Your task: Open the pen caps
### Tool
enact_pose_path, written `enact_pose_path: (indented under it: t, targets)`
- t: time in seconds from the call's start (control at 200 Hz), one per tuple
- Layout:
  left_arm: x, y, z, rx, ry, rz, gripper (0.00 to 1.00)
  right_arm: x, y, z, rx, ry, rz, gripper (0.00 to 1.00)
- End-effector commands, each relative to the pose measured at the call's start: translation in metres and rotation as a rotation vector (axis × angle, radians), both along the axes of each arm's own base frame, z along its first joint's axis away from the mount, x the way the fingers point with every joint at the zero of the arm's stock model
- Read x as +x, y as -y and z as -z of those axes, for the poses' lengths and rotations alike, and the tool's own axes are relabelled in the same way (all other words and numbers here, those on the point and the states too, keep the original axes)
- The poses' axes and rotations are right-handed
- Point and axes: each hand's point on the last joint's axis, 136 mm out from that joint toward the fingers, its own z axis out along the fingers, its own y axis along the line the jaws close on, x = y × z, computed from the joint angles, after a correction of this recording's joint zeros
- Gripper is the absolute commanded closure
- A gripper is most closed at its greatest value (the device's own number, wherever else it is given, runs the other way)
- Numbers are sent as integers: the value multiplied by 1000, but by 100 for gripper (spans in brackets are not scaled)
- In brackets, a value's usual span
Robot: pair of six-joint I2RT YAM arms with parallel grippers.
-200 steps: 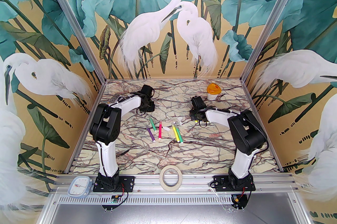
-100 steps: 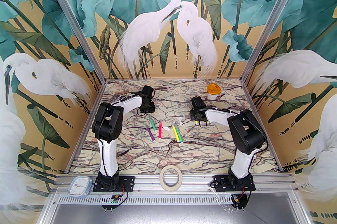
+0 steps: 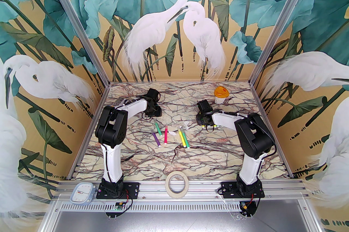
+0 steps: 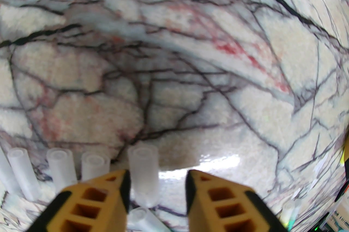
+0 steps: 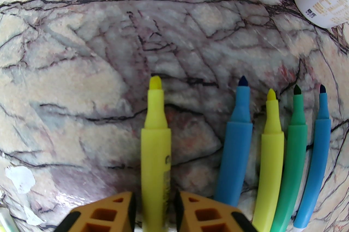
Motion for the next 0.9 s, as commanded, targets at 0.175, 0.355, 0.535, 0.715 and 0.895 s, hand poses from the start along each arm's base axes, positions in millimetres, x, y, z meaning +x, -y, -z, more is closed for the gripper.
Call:
enact_pose_path:
  t: [0.175, 0.355, 0.535, 0.715, 0.895]
  targets:
    - [-3, 13, -60, -127, 125, 49, 37, -2, -6, -45, -23, 63, -55, 61]
    - [-15, 14, -90, -190, 223, 57, 31, -19, -30, -60, -45, 62, -160, 57]
    - [-36, 6, -103, -238, 323, 30, 23, -48, -63, -57, 20, -6, -275, 55]
    - [-63, -9, -102, -237, 393, 6, 19, -77, -87, -53, 69, -80, -368, 54]
    - [-87, -21, -108, -248, 485, 4, 12, -100, -95, -47, 103, -151, -420, 54]
